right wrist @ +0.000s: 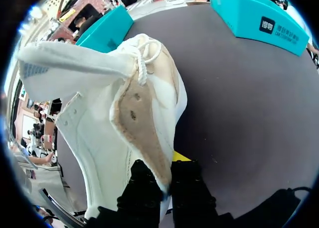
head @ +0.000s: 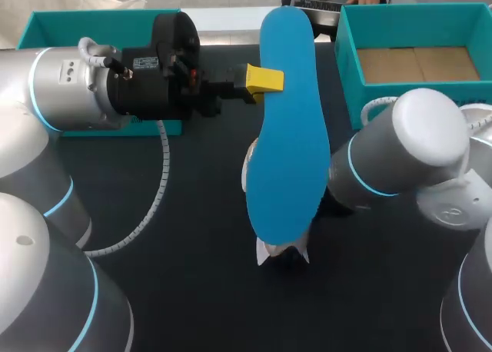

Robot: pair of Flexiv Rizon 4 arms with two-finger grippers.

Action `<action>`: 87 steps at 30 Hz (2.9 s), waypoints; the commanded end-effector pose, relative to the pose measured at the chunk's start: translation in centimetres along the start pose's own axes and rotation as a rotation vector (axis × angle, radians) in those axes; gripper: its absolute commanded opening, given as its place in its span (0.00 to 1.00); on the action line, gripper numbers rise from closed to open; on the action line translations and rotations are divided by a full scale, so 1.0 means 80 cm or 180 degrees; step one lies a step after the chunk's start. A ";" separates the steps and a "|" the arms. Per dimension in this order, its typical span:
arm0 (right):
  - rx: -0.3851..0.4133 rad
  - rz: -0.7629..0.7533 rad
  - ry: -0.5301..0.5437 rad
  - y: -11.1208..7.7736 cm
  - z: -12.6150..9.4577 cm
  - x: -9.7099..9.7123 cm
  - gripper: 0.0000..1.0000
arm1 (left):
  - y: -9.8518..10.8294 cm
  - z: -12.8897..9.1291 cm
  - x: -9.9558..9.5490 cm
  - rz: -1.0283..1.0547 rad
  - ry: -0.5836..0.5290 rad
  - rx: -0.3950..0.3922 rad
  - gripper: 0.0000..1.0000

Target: Take the shoe out of the shoebox, open the shoe tongue, remove and reinsert the insole, then place the shoe into the shoebox

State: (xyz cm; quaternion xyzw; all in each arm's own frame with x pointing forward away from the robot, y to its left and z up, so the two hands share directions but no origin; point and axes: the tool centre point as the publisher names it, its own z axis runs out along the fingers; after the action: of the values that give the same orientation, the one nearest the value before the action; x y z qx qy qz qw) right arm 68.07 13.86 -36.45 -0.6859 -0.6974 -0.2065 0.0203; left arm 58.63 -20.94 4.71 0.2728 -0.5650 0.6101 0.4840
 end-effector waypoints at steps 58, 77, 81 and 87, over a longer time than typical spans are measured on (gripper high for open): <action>-0.0083 -0.0608 0.1974 0.043 -0.137 -0.001 1.00 | 0.001 0.000 -0.001 0.0002 0.0005 0.0008 0.00; 0.0417 0.0016 0.2040 0.074 -0.150 -0.049 1.00 | 0.001 0.000 -0.001 0.0002 0.0005 0.0008 0.00; 0.0636 -0.0010 0.2085 0.071 -0.151 -0.053 1.00 | 0.001 0.000 -0.001 0.0002 0.0005 0.0008 0.00; 0.0550 -0.0167 0.2409 0.073 -0.156 -0.054 1.00 | 0.001 0.000 -0.001 0.0002 0.0005 0.0008 0.00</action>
State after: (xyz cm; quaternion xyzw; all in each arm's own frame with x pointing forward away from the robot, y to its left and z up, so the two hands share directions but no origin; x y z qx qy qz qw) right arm 71.06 7.55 -26.87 -0.6261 -0.7175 -0.2602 0.1596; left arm 58.63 -20.95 4.71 0.2728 -0.5649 0.6101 0.4840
